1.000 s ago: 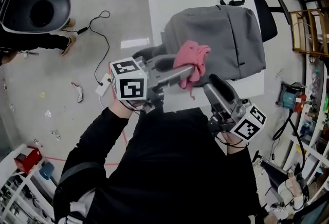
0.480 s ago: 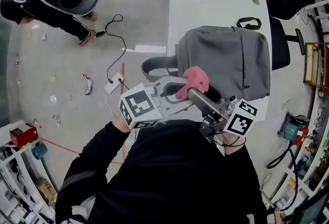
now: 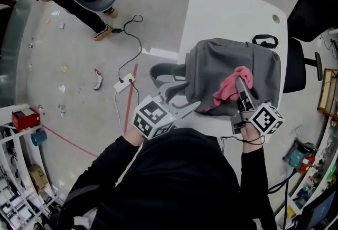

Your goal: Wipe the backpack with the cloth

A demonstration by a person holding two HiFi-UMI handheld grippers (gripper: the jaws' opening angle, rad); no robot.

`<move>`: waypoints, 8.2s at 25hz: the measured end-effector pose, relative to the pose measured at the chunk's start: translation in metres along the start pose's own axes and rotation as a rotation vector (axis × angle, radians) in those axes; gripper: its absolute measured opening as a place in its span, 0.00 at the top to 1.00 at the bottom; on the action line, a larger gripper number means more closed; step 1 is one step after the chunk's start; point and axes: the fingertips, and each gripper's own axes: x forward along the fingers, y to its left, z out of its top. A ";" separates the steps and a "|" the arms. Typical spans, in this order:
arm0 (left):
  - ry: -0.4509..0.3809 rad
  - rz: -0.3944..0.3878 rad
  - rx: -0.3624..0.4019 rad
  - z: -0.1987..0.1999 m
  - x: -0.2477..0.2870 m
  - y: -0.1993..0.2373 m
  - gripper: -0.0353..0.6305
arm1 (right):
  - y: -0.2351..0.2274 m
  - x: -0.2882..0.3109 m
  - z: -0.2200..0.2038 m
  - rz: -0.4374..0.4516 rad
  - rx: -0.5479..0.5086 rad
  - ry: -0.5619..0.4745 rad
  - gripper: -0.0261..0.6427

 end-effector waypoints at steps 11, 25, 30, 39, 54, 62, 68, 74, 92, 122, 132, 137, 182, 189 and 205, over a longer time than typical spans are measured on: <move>0.274 0.156 -0.109 -0.084 0.057 0.034 0.46 | -0.079 0.046 0.059 -0.355 -0.374 0.139 0.79; 0.288 0.134 -0.143 -0.092 0.060 0.032 0.66 | 0.076 0.183 -0.054 0.007 -0.601 0.375 0.79; 0.316 0.163 -0.118 -0.090 0.061 0.028 0.66 | -0.043 0.135 0.014 -0.226 -0.460 0.323 0.79; 0.345 0.186 -0.092 -0.088 0.061 0.024 0.67 | -0.221 -0.053 0.197 -0.734 -0.356 0.016 0.79; 0.229 0.182 -0.141 -0.089 0.027 0.019 0.71 | -0.056 0.108 -0.013 -0.293 -0.525 0.333 0.79; 0.129 0.244 -0.165 -0.077 -0.017 0.039 0.71 | 0.102 0.136 -0.090 0.109 -0.378 0.362 0.79; 0.154 0.196 -0.150 -0.076 -0.004 0.026 0.71 | 0.004 0.100 -0.060 -0.114 -0.384 0.344 0.79; 0.190 0.136 -0.089 -0.065 0.024 0.006 0.71 | -0.130 -0.012 0.051 -0.486 -0.453 0.218 0.79; 0.201 0.130 -0.128 -0.077 0.008 0.016 0.71 | -0.077 0.033 -0.021 -0.382 -0.366 0.261 0.79; 0.229 -0.080 -0.095 -0.093 -0.019 0.048 0.71 | -0.141 -0.199 0.091 -0.971 -0.296 -0.115 0.79; 0.217 -0.055 -0.141 -0.097 -0.039 0.069 0.71 | -0.039 0.000 -0.088 -0.536 -0.170 0.203 0.79; 0.153 -0.062 -0.207 -0.094 -0.042 0.077 0.71 | 0.063 0.058 -0.147 -0.247 -0.111 0.312 0.79; 0.096 0.268 -0.190 -0.080 0.046 -0.071 0.70 | -0.030 -0.106 -0.147 0.124 -0.264 0.365 0.79; 0.238 0.299 -0.048 -0.101 0.057 -0.019 0.41 | -0.141 -0.192 0.003 -0.429 -0.235 0.017 0.79; 0.275 0.296 0.037 -0.083 0.040 0.097 0.82 | -0.132 -0.159 -0.063 -0.451 0.017 0.222 0.81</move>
